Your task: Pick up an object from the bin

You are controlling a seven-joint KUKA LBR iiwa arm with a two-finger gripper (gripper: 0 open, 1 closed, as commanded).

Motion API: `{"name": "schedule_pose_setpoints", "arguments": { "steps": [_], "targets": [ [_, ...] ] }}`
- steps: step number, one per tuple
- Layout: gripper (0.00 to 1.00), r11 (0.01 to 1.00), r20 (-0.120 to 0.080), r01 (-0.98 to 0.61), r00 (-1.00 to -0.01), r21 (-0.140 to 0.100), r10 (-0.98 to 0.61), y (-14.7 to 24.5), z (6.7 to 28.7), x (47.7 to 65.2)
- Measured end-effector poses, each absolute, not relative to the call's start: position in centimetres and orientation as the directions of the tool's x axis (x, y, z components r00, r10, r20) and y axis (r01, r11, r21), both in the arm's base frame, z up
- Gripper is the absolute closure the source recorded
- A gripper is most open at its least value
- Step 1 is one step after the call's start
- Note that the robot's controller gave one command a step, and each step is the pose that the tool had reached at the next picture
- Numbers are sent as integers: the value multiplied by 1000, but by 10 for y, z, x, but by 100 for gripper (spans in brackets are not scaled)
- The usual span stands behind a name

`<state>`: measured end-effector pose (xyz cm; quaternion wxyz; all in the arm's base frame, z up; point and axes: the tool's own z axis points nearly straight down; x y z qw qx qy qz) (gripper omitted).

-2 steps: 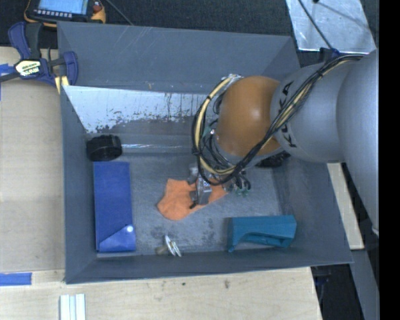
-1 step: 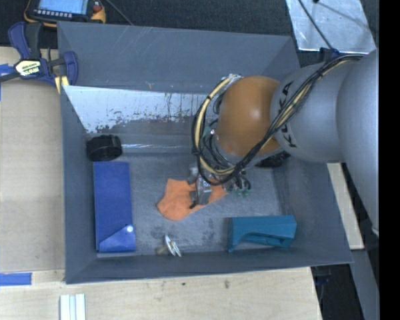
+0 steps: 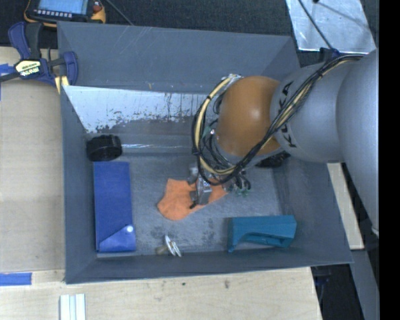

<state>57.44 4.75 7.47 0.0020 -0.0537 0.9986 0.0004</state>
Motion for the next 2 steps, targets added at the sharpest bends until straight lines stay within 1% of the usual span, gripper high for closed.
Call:
{"name": "schedule_pose_setpoints", "arguments": {
  "steps": [2],
  "targets": [
    [100, 994, -4, -107, -994, 1, -107, 48, 75, 574]
  ]
}}
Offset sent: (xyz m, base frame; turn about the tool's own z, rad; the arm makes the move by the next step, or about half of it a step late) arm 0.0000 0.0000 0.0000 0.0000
